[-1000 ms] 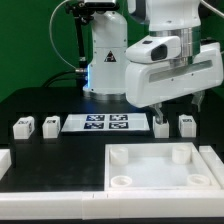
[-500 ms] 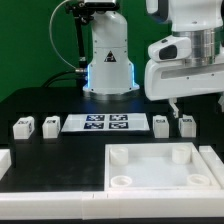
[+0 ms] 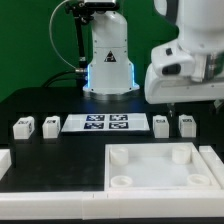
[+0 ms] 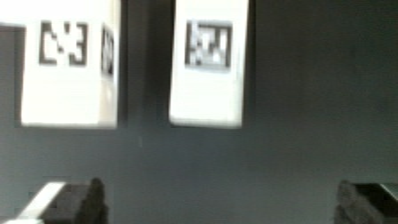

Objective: Assemble one leg

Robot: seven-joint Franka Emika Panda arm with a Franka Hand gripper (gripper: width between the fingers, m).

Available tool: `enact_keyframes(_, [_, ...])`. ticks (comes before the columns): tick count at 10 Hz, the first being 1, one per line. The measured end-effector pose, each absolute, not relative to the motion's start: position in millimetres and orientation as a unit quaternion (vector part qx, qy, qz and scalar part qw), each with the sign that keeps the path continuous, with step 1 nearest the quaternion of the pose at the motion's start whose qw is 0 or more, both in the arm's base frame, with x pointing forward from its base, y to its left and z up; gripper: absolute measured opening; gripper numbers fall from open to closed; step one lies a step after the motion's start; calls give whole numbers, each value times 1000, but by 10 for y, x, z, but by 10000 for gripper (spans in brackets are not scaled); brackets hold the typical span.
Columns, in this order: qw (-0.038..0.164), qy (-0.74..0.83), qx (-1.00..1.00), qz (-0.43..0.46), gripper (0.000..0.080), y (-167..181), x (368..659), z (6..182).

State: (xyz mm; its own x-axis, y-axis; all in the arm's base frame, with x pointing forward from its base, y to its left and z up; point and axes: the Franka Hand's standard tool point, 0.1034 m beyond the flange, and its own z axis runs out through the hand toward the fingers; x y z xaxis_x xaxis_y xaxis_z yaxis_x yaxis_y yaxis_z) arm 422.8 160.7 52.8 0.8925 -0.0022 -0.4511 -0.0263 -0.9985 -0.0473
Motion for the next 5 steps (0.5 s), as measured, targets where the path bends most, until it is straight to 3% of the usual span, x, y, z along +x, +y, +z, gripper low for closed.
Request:
enact_keyframes(2, [28,22,-935,354,649,1580,4197,447])
enact_keyframes(5, [29,14,-900,436,649,1597,4188,390])
